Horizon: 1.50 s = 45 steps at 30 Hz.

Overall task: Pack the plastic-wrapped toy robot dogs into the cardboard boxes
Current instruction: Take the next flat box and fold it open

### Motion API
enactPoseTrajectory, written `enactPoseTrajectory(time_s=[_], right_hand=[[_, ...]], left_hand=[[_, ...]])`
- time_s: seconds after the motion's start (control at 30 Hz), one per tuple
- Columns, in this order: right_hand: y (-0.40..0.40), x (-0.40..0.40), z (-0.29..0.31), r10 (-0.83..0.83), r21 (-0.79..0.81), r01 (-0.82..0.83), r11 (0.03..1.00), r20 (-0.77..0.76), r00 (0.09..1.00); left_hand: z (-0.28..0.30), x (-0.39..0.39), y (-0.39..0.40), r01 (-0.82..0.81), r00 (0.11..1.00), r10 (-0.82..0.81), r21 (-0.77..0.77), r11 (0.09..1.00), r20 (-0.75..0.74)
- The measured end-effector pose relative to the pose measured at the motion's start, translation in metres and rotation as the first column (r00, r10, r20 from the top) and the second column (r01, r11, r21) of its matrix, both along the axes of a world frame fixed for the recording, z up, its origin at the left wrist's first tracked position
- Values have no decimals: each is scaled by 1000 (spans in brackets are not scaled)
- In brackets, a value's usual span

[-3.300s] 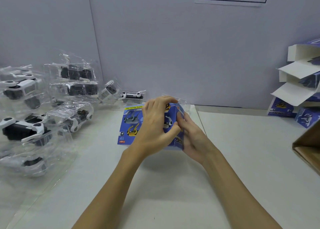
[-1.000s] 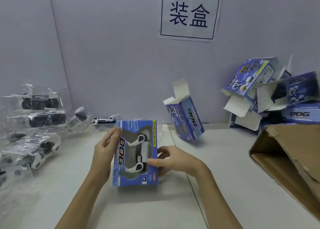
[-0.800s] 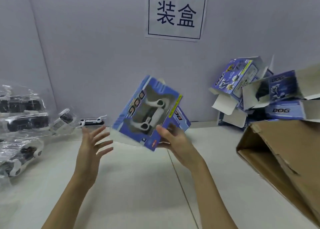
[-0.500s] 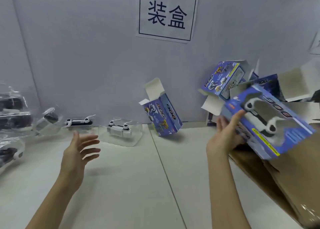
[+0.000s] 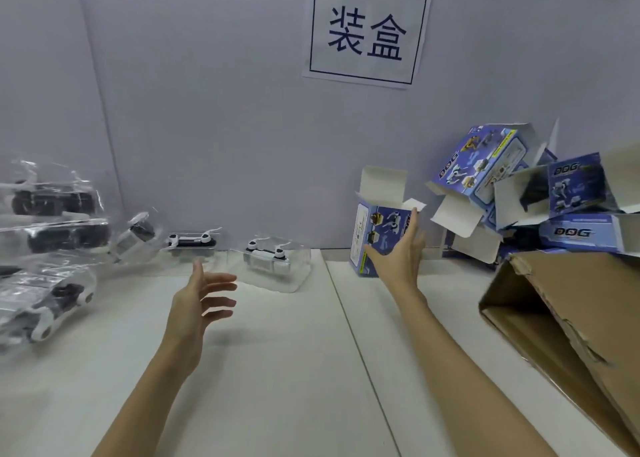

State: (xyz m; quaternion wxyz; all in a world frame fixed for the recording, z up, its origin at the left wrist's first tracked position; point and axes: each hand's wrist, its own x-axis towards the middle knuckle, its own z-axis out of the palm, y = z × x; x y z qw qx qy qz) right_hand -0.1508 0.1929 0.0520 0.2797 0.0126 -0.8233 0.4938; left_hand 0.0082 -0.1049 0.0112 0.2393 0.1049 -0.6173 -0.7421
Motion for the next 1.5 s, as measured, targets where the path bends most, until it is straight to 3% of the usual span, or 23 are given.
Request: enactPoseTrajectory(time_s=[0.1, 0.17, 0.27, 0.37, 0.5, 0.63, 0.7, 0.77, 0.83, 0.9, 0.97, 1.07, 1.17, 1.27, 1.33, 1.5], right_hand=[[6, -25, 3, -120, 342, 109, 933, 12, 993], [9, -40, 5, -74, 397, 46, 917, 55, 996], [2, -51, 2, 16, 280, -44, 959, 103, 995], [-10, -44, -5, -67, 183, 66, 981, -1, 998], [-22, -13, -15, -83, 193, 107, 975, -128, 988], [-35, 24, -19, 47, 35, -39, 999, -257, 965], [-39, 44, -16, 164, -62, -193, 979, -317, 934], [-42, 61, -10, 387, -257, -468, 845, -309, 869], [-43, 73, -7, 610, -473, -620, 626, -197, 767], [-44, 83, -10, 767, -640, -640, 425, -121, 630], [-48, 92, -15, 863, -694, -643, 323, -62, 501], [-65, 102, -22, 878, -629, -652, 423, 106, 468], [-74, 105, -20, 788, -432, -707, 560, 12, 616], [-78, 113, -12, 762, -331, -752, 570, -127, 634], [-84, 123, -10, 781, -296, -778, 555, -139, 610], [-93, 134, -14, 737, -151, -761, 632, -188, 649]], left_hand=[[-2, -2, -1, -8, 1000, 8, 7, 1000, 2], [-2, -5, 1, -3, 1000, 3, 5, 1000, -1], [-1, -6, 4, 10, 1000, -10, -13, 1000, 3], [0, -5, 6, 25, 1000, -25, -13, 1000, 3], [1, -1, 6, 12, 1000, -12, -24, 1000, 27], [3, 3, 15, 3, 1000, -2, -114, 994, 14], [2, 4, 22, 0, 1000, 0, -194, 981, 0], [1, 4, 24, -3, 1000, 4, -296, 955, 2], [5, 6, 24, 10, 1000, -10, -316, 949, 3], [9, 6, 21, 69, 997, -72, -203, 977, -7], [12, 7, 23, 206, 978, -205, -53, 977, 25], [10, 8, 33, 377, 926, -378, 95, 921, 0], [11, 10, 36, 303, 951, -287, 167, 938, -114], [15, 11, 35, 216, 960, -191, 108, 970, -204], [17, 12, 38, 201, 951, -186, 38, 979, -249], [19, 16, 43, 186, 944, -183, -15, 982, -275]])
